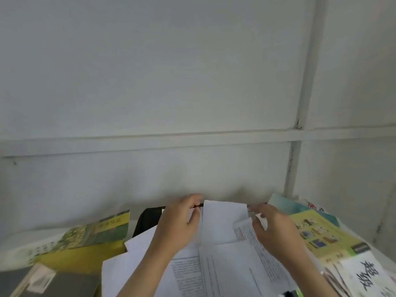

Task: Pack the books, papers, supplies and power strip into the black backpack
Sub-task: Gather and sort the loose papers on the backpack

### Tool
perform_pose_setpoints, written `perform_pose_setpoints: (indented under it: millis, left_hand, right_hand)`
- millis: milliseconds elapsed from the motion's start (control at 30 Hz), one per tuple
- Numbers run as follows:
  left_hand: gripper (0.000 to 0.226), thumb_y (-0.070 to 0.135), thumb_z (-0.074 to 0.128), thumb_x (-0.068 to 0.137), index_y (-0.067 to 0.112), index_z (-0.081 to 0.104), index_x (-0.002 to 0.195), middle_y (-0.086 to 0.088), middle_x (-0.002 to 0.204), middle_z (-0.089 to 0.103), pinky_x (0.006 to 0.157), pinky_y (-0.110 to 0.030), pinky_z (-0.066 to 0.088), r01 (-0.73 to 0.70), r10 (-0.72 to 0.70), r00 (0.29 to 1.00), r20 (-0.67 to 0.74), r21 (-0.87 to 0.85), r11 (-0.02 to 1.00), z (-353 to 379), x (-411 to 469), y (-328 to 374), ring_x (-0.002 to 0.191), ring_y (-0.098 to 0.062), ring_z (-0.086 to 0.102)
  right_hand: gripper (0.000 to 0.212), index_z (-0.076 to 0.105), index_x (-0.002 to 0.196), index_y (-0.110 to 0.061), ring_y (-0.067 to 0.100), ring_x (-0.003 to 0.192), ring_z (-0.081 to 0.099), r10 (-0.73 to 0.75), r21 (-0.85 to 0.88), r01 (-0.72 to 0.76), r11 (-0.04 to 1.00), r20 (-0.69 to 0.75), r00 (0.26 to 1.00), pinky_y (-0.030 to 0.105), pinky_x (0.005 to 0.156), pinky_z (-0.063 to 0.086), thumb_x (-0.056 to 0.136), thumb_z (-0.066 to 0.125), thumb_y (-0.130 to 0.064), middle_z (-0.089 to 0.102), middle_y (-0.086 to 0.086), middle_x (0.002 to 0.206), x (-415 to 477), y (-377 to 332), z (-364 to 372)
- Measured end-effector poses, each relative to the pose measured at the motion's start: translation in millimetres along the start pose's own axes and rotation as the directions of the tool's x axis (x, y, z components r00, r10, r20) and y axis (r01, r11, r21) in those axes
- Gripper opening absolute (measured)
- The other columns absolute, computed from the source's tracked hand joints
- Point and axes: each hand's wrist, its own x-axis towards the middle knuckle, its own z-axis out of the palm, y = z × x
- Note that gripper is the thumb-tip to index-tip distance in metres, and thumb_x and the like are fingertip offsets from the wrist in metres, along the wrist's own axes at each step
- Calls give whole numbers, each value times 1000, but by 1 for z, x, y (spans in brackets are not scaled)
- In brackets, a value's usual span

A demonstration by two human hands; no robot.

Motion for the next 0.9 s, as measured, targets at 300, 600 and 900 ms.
perform_pose_setpoints:
  millis: [300, 600, 900]
  left_hand:
    - [38, 35, 51, 93, 31, 50, 131, 13, 116, 62, 90, -15, 34, 110, -151, 973, 176, 224, 969, 47, -71, -15, 106, -9, 55]
    - [60, 48, 62, 83, 33, 39, 137, 17, 132, 49, 102, -18, 27, 222, -298, 907, 298, 262, 939, 61, -84, -26, 122, -5, 43]
    - [51, 34, 71, 80, 35, 50, 126, 22, 109, 46, 94, -13, 28, 332, -355, 880, 317, 125, 935, 61, -78, -29, 113, -2, 42]
  right_hand:
    - [27, 71, 75, -23, 18, 48, 60, 25, -301, 0, 954, 80, 997, 31, 43, 46, 49, 67, -28, 61, -5, 56, -83, 19, 22]
    - [37, 48, 116, -31, 17, 88, 64, 353, -225, -308, 924, 200, 914, 25, 66, 45, 82, 62, -34, 53, -2, 97, -104, 0, 8]
    - [41, 66, 78, -35, 3, 46, 49, 415, 201, -487, 850, 314, 854, 9, 51, 38, 80, 58, 5, 50, -9, 43, -89, 6, 2]
